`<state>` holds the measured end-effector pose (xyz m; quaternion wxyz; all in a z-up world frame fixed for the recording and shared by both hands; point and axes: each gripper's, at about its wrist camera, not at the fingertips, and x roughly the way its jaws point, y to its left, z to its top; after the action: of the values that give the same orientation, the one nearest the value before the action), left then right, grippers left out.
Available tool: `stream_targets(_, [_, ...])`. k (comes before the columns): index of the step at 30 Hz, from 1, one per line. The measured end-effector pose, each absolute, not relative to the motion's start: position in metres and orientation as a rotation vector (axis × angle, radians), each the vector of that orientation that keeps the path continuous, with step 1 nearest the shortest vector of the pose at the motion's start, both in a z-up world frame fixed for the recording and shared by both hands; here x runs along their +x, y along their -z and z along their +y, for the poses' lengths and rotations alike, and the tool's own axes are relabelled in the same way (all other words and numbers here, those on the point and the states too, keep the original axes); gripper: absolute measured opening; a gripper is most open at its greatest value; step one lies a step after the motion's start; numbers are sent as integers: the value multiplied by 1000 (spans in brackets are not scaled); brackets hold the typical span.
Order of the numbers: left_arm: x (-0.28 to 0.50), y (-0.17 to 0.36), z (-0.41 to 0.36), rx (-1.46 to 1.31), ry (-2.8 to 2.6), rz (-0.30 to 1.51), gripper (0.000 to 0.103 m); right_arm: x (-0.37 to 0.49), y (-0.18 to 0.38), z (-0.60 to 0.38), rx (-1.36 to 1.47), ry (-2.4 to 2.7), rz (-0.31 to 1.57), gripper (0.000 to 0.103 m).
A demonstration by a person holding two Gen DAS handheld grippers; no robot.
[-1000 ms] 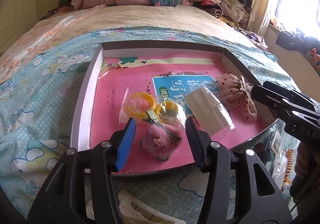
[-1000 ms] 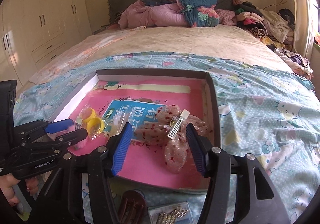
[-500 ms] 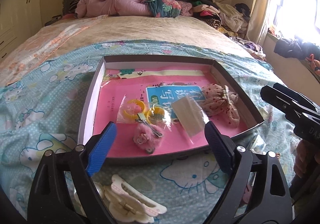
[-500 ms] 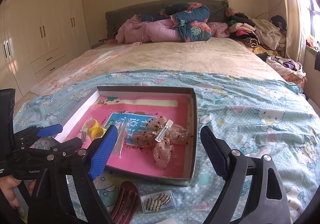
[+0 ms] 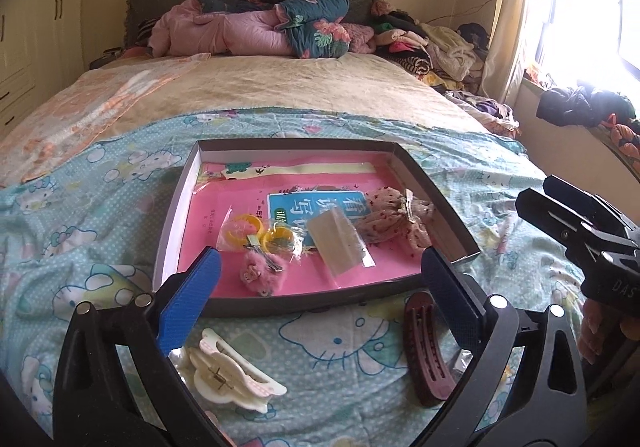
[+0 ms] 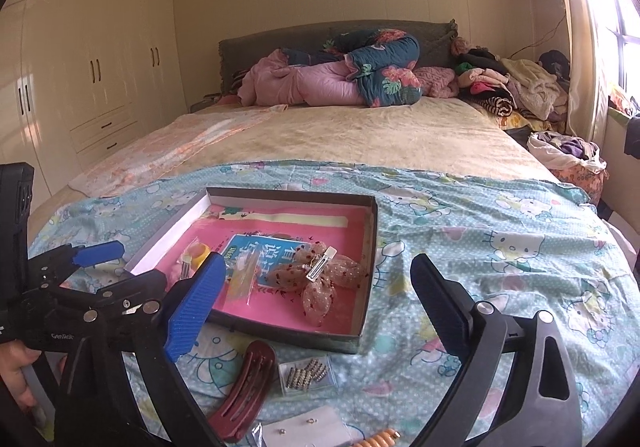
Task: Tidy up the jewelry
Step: 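Withdraw both open tools from the box, then grasp the maroon comb clip with the left tool while the right grasps the clear earring card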
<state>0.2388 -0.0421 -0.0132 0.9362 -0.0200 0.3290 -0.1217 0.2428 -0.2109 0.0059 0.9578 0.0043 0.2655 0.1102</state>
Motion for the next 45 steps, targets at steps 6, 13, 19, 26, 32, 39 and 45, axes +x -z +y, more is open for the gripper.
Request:
stream_targets(6, [222,5,-47,-40,254,648,91,224,-12,-217,-1,-225,518,93])
stream_targets(13, [208,2,-53,-45,265,630,91,207,-13,-224,-14,-224,512,93])
stream_targets(19, [200,5,-58,-37,275,635,92,199,-11,-235,0,-214,515,93])
stream_targets(26, [194,11,-65,-25,296,645,92,186,-6,-244,-29,-198,530,93])
stream_targets(32, [189,25,-75,-9,321,678,91,176,9,-252,-50,-194,564,93])
stream_targets(39, [184,41,-89,28,347,718,91,165,28,-256,-76,-204,599,93])
stream_targets(45, [184,57,-98,59,356,762,91,161,43,-259,-96,-231,628,93])
